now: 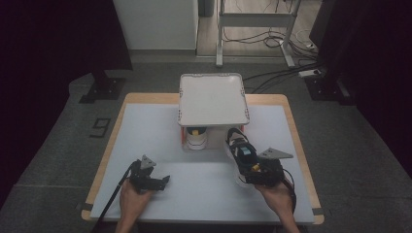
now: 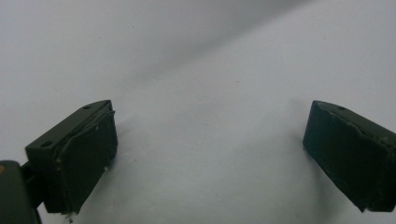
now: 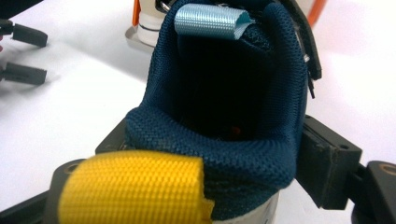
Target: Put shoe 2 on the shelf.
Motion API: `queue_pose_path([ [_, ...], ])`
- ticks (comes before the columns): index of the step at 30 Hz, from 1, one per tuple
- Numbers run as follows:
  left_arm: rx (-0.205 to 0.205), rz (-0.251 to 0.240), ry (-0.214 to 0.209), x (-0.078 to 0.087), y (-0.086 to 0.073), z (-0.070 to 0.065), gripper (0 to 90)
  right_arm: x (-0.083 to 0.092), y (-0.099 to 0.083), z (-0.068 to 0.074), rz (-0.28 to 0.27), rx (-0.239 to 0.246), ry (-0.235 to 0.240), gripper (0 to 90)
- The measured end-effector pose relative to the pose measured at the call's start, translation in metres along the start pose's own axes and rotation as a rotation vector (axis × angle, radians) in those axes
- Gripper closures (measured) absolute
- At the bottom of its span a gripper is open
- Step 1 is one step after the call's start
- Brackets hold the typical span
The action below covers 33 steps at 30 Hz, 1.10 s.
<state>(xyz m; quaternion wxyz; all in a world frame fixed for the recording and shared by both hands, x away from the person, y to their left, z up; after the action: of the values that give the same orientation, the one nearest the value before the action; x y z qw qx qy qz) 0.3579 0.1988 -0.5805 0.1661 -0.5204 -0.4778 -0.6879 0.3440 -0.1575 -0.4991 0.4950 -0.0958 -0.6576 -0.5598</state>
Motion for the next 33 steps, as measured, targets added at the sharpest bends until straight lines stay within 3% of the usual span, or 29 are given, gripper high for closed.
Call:
queue_pose_path([
  [8,0.001,-0.001,0.000,0.000,0.000,0.000,2.9,-0.031,0.031,0.001,0.003,-0.002,-0.015,24.7],
  [19,0.000,-0.001,0.000,0.000,0.000,0.000,2.9,-0.073,0.063,-0.010,0.011,-0.032,-0.079,24.1],
  [24,0.000,-0.002,0.000,0.000,0.000,0.000,3.0,-0.087,0.069,-0.018,0.008,-0.058,-0.094,23.5],
  [27,0.000,-0.002,0.000,0.000,0.000,0.000,3.0,-0.092,0.069,-0.021,-0.002,-0.084,-0.075,22.2],
  [33,0.000,-0.003,0.000,0.000,0.000,0.000,3.1,-0.095,0.071,-0.027,-0.009,-0.111,-0.065,11.2],
])
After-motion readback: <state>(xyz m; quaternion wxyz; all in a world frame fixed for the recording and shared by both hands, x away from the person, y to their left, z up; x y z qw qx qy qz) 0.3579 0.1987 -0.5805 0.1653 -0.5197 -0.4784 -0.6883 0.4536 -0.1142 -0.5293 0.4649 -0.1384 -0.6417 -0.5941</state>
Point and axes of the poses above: each handheld gripper's, and its own axes: x roughly backward along the jaws, y roughly out of its top, z roughly to its left, the point moved 7 cm from there along -x, roughly forward along the jaws, and after that the axes turned 13 degrees about z, right-handed, at the moved point
